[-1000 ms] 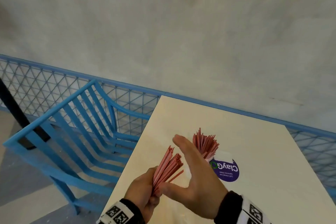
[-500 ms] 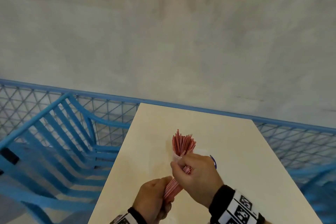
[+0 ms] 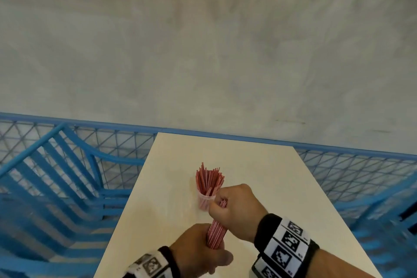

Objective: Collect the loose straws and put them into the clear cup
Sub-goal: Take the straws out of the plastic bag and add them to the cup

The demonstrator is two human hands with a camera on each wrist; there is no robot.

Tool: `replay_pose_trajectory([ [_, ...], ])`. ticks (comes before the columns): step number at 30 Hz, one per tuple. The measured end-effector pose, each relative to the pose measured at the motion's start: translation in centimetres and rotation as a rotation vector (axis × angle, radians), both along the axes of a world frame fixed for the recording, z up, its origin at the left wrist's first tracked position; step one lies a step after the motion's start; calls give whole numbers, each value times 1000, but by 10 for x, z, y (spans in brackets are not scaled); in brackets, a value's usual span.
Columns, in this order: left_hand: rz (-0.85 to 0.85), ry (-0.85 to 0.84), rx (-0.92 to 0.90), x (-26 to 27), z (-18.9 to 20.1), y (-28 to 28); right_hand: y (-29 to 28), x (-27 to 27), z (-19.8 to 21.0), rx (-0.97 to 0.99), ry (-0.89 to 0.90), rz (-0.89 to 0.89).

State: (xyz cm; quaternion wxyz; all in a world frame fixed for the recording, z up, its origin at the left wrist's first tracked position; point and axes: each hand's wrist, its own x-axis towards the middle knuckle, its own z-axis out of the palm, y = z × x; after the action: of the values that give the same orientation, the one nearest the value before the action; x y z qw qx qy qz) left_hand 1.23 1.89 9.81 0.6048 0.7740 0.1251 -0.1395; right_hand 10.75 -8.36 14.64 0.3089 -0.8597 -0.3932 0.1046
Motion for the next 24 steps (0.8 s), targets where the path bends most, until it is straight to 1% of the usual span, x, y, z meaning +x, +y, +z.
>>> replay_pose_trajectory([
  [2, 67, -35, 92, 9, -4, -9, -2, 2, 1, -34, -26, -22],
  [4, 141, -91, 121, 16, -10, -17, -5, 6, 3, -20, -35, -65],
  [6, 194, -139, 157, 21, -13, -25, -11, 10, 5, -6, 2, -96],
  [7, 215, -164, 185, 24, -14, -28, -14, 12, 8, -14, 16, -82],
  [10, 270, -218, 295, 29, -12, -32, -28, 19, 23, -46, -46, 20],
  [13, 313, -229, 348, 32, -5, -33, -43, 32, 42, 40, 18, 59],
  [14, 311, -264, 358, 34, -5, -33, -47, 33, 45, 38, 29, 81],
  [15, 294, -295, 337, 35, -4, -35, -48, 32, 45, -14, 22, 126],
  [17, 256, -333, 267, 39, -5, -37, -48, 26, 40, -181, -12, 244],
  [18, 251, -330, 247, 40, -5, -38, -48, 24, 39, -230, -20, 270],
  [19, 252, -325, 253, 41, -5, -39, -49, 25, 40, -219, -27, 267],
  [21, 262, -350, 315, 41, -2, -41, -53, 31, 47, -127, -53, 204],
  [22, 260, -365, 313, 43, 0, -42, -55, 32, 48, -119, -51, 184],
  [24, 213, -403, 267, 47, 3, -46, -55, 30, 43, -235, -19, 226],
])
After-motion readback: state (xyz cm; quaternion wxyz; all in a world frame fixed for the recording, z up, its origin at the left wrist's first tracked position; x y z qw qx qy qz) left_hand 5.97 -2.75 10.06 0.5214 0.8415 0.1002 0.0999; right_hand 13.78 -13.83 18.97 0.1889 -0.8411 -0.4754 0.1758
